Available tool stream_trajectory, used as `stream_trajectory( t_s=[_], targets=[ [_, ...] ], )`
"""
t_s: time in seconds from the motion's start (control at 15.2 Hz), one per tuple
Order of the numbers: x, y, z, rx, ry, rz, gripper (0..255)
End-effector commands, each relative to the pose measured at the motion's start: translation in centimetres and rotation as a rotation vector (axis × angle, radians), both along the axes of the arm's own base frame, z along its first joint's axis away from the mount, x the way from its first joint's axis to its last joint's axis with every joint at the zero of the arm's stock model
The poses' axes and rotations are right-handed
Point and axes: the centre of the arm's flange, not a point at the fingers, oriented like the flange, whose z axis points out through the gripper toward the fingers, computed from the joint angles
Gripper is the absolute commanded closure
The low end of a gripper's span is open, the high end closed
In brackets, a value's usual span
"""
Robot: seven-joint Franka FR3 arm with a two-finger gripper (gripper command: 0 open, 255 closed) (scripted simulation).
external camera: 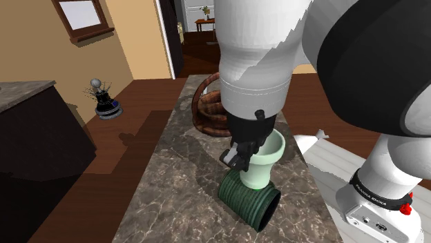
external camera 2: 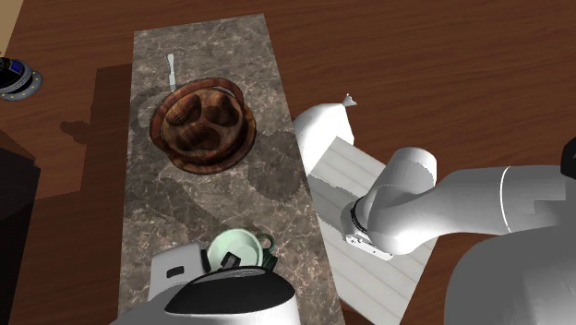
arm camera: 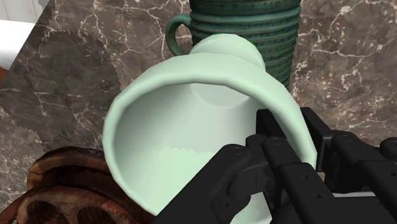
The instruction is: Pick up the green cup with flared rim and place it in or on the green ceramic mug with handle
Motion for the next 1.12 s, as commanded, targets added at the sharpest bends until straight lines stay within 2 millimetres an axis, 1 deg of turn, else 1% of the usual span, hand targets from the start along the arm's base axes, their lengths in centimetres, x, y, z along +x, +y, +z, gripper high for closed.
stream_trajectory(
  t_s=[0.0,0.13,0.2,0.53,0.73,0.79,1.06],
  targets=[
    [0.0,0.0,-0.2,-0.002,0.002,0.0,255],
    [0.0,0.0,-0.2,-0.002,0.002,0.0,255],
    [0.0,0.0,-0.1,-0.002,0.002,0.0,0],
    [0.0,0.0,-0.2,-0.002,0.002,0.0,0],
    [-0.4,0.5,3.8,-0.002,0.002,0.0,0],
    [-0.5,0.6,4.8,-0.002,0.002,0.0,0],
    [-0.5,0.6,4.8,-0.002,0.002,0.0,0]
  ],
)
